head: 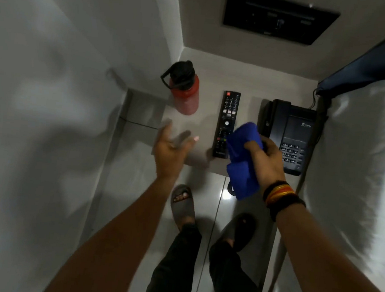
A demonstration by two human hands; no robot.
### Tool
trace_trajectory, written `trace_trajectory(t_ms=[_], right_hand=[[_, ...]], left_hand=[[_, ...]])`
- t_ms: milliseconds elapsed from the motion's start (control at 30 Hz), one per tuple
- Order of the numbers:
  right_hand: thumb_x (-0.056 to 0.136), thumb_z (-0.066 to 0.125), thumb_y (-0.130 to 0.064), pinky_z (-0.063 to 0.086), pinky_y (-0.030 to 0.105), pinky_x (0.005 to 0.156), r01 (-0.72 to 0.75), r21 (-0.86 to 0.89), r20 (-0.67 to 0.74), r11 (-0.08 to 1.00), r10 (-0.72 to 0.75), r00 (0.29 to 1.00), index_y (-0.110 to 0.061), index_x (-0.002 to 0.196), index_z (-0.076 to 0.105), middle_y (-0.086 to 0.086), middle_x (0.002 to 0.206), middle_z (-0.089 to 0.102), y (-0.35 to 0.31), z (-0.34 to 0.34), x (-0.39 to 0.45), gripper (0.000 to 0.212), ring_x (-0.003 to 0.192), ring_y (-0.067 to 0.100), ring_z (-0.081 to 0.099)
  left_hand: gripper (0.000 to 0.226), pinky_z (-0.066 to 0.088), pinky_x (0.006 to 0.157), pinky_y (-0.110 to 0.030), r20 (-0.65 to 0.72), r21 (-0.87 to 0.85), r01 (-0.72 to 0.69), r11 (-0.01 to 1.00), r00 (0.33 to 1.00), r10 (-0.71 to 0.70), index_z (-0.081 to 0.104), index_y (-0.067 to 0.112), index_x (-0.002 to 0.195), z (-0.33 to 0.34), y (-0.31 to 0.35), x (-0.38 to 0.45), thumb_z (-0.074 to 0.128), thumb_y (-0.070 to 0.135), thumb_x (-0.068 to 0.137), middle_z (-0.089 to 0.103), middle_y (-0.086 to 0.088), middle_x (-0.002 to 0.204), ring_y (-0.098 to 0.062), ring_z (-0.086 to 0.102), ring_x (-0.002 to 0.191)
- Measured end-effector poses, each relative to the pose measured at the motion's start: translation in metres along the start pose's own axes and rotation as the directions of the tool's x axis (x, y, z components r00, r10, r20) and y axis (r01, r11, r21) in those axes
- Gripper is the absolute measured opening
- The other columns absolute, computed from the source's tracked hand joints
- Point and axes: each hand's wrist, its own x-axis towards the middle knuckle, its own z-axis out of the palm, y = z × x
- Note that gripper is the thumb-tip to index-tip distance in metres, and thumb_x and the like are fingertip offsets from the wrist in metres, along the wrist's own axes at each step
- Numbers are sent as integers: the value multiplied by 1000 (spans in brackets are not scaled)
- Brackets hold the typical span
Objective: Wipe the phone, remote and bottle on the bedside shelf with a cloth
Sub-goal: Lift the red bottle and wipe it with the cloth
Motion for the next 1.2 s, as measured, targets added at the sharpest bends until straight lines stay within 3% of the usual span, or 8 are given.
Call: trace_trajectory(t_ms=[100, 200, 400, 567, 733, 867, 1000, 1200], right_hand=[[80, 79, -32, 55, 38, 76, -292, 237, 98, 927, 277, 956, -13, 124, 62, 12, 113, 71, -7, -3, -1, 51, 97, 29, 69], [84, 73, -19, 57, 42, 80, -233, 223, 49, 947, 228, 972, -18, 104, 69, 11, 108, 72, -9, 5, 1, 20, 99, 30, 67], [88, 58, -17, 51, 48, 92, -74, 237, 28, 969, 69, 997, -28, 84, 64, -2, 100, 65, -32, 12, -10, 14, 110, 34, 61], [95, 42, -12, 49, 40, 99, 295, 61, 66, 954, -299, 952, -41, 138, 53, -13, 127, 59, -77, 10, -22, 53, 118, 17, 57], [93, 40, -8, 31, 15, 116, 740, -207, 163, 640, -723, 672, -23, 158, 31, 4, 168, 22, -142, 33, -27, 68, 150, 11, 25], [94, 43, -3, 13, 35, 125, 860, -345, 422, 375, -757, 499, -19, 160, 24, 9, 170, 7, -152, 56, -33, 71, 155, 25, 6], [95, 46, -6, 23, 46, 115, 895, -419, 561, 151, -733, 386, -28, 160, 22, -2, 171, 2, -101, 56, -38, 73, 155, 36, -5], [88, 61, 8, 41, 50, 113, 877, -462, 706, 136, -542, 456, -25, 155, 38, -8, 168, 10, -23, 26, -53, 78, 155, 34, 11]], left_hand=[[126, 44, 112, -30, -7, 86, 47, 995, 999, -47, 22, 40, 162, -33, 45, 45, 97, 54, 61, 37, 11, 166, -12, 43, 147], [129, 40, 117, -38, 210, 168, -133, 977, 973, 96, 25, 39, 161, -42, 82, 92, 97, 54, 55, 32, 2, 170, -23, 36, 154], [56, 59, 87, -28, 334, 131, -350, 928, 896, 291, 75, 29, 100, -20, 119, 125, 93, 65, 60, 76, 18, 93, -6, 73, 95], [24, 62, 82, -29, 257, 91, -264, 960, 938, 233, 76, 36, 78, -12, 150, 119, 90, 55, 71, 77, 17, 77, -5, 76, 81], [35, 62, 60, -23, 341, 79, -167, 983, 931, 130, 80, 28, 90, -18, 212, 110, 76, 61, 81, 83, 7, 83, -10, 81, 81], [20, 57, 59, -22, 302, 6, -144, 989, 944, 136, 78, 29, 89, -18, 249, 108, 68, 44, 95, 81, 12, 78, -3, 77, 72], [27, 56, 58, -25, 272, 4, -82, 997, 959, 78, 68, 27, 69, -29, 256, 113, 76, 49, 82, 70, 12, 60, -9, 71, 60], [43, 64, 70, -32, 179, 41, -85, 996, 981, 76, 73, 24, 102, -42, 244, 116, 79, 59, 77, 80, 2, 95, -16, 79, 86]])
